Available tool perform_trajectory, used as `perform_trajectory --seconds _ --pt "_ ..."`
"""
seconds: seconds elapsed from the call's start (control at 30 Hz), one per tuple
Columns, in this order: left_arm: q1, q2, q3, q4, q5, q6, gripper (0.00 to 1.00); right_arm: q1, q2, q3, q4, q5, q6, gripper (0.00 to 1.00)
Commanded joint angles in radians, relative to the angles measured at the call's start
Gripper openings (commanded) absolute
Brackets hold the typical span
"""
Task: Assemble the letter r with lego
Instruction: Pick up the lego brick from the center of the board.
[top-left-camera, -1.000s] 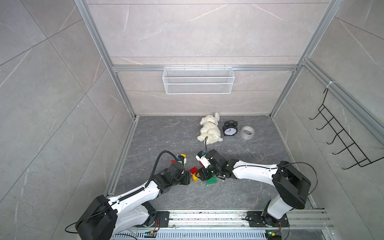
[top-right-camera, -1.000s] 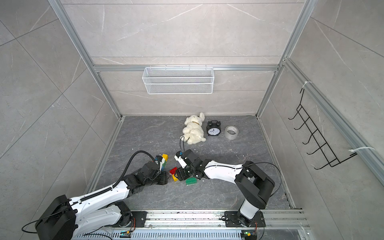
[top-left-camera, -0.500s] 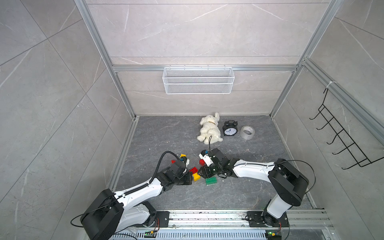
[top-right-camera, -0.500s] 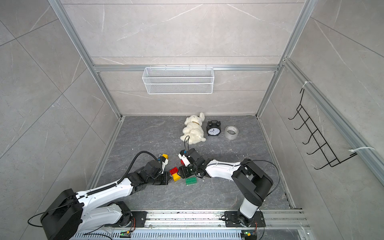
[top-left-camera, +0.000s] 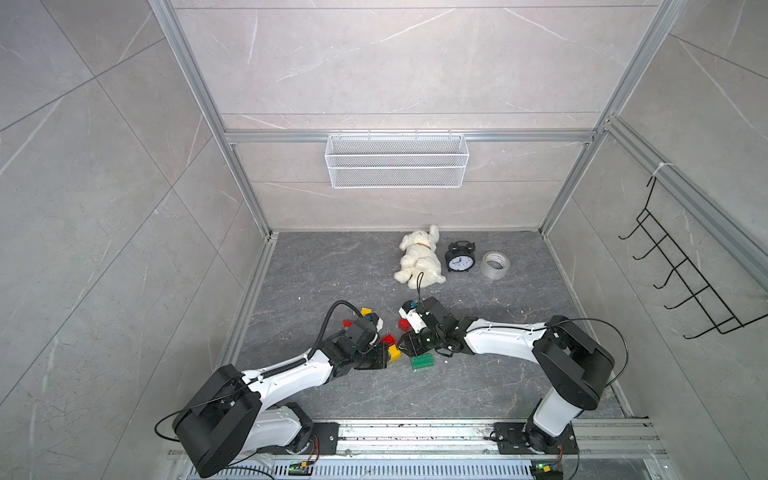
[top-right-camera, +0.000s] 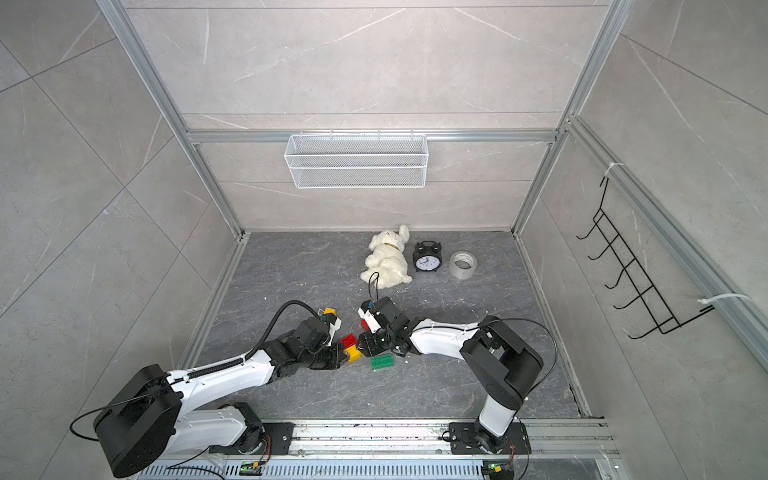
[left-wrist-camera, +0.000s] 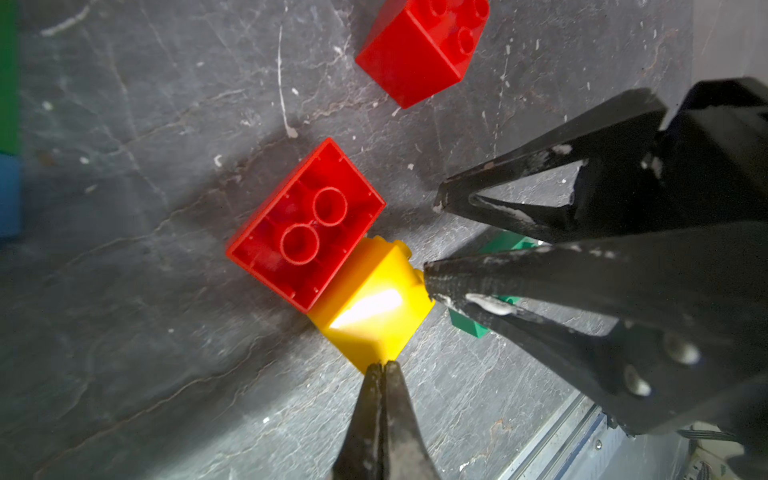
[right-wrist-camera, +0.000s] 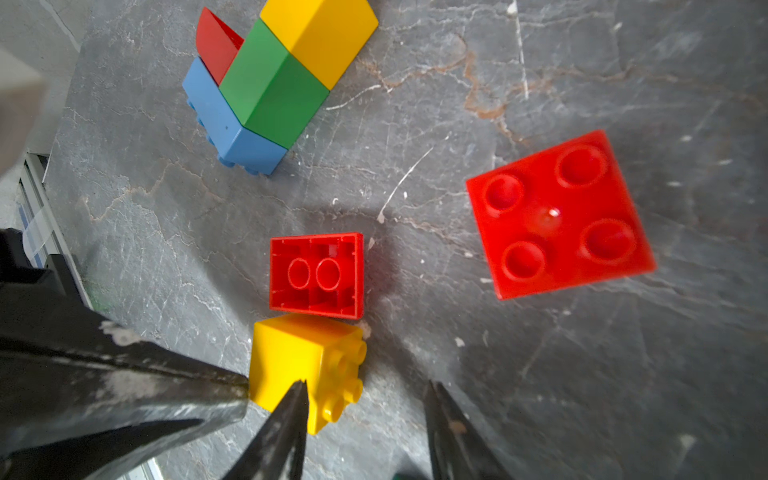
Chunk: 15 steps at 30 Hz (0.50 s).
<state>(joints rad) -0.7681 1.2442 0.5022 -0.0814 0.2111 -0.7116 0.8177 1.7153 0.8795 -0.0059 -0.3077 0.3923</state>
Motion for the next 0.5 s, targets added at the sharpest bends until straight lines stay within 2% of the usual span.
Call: perform_trajectory --seconds 0.0,0.27,0.47 --pt "0.002 -0.024 -0.012 -0.051 -0.015 -0.015 0.0 -0.003 0.024 0.022 -0.015 -0.029 -0.015 0.49" --pt "0.003 0.01 -0.029 -0.059 -0.039 -0.034 0.0 -0.003 0.022 0.032 -0.029 -0.039 -0.022 0.49" --pt "0.002 -0.159 -0.093 0.088 -0.054 -0.047 0.0 -0.003 0.019 0.039 -0.04 -0.015 -0.02 0.48"
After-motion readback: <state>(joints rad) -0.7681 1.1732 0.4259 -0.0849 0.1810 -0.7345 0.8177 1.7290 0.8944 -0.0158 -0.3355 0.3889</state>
